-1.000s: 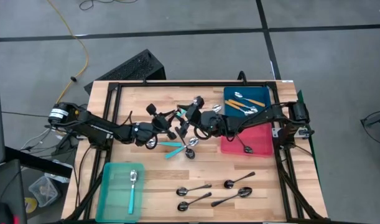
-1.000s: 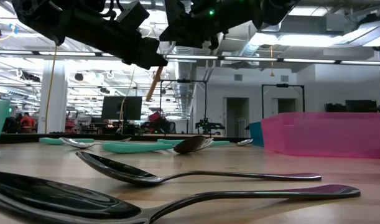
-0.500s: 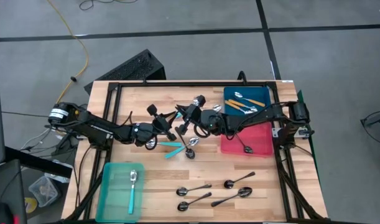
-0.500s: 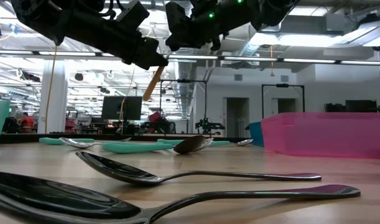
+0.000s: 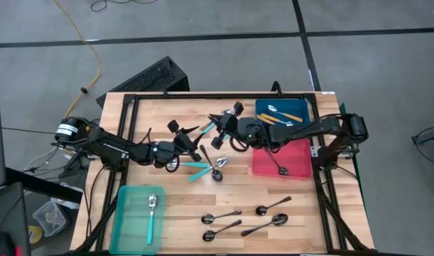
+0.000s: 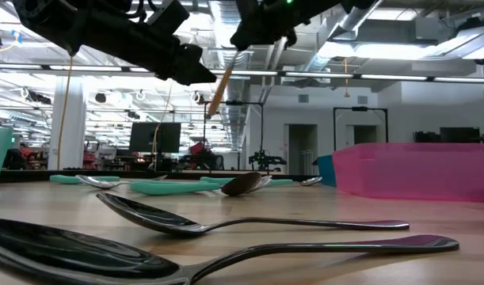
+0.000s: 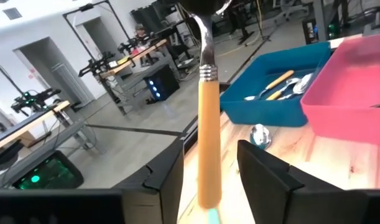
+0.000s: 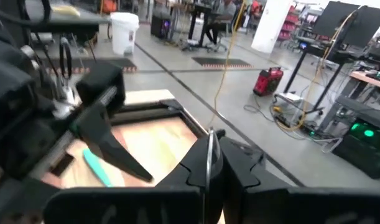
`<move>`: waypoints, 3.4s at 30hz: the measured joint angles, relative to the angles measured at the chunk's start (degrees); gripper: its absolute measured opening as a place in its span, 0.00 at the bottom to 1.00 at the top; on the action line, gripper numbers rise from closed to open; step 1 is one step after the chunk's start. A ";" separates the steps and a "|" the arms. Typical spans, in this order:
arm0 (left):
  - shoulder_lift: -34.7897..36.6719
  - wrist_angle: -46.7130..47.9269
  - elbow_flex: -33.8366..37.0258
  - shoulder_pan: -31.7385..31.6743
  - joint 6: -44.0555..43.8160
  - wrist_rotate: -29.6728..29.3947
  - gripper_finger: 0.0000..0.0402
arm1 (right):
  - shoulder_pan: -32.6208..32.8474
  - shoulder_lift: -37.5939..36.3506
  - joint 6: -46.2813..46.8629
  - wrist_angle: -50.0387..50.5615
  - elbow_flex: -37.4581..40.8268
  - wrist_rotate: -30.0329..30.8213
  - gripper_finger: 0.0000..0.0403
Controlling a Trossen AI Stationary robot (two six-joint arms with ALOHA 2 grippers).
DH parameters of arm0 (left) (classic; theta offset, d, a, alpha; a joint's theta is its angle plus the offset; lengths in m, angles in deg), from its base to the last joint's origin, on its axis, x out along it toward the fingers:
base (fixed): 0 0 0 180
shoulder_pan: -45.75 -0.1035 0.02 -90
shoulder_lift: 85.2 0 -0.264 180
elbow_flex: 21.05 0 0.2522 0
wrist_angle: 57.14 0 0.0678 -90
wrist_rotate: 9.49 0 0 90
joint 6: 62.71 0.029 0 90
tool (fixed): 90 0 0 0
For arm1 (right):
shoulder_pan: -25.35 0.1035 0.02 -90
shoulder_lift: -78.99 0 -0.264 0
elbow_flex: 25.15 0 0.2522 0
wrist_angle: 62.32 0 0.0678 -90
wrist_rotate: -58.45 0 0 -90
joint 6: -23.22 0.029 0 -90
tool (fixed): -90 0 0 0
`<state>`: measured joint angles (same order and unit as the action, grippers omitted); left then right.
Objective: Sort silverware by color (type)
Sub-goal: Put the yellow spoon into the blue bin
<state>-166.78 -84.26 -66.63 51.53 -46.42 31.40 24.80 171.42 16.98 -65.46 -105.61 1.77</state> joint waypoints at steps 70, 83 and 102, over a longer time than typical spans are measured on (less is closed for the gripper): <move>36.00 41.50 -5.54 -4.74 -6.07 24.66 0.36 | -23.07 1.48 -26.55 48.47 0.04 4.28 0.09; 36.00 44.06 -5.52 -4.76 -6.17 24.61 0.36 | -27.60 -2.67 -16.58 57.36 4.98 1.37 0.09; 36.00 43.78 -5.52 -4.76 -6.37 26.26 0.36 | -33.01 -5.08 -15.93 48.83 10.12 -18.19 0.09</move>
<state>-130.78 -40.48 -72.15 46.76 -52.79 57.66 -8.22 166.35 1.06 -16.62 -95.49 -16.41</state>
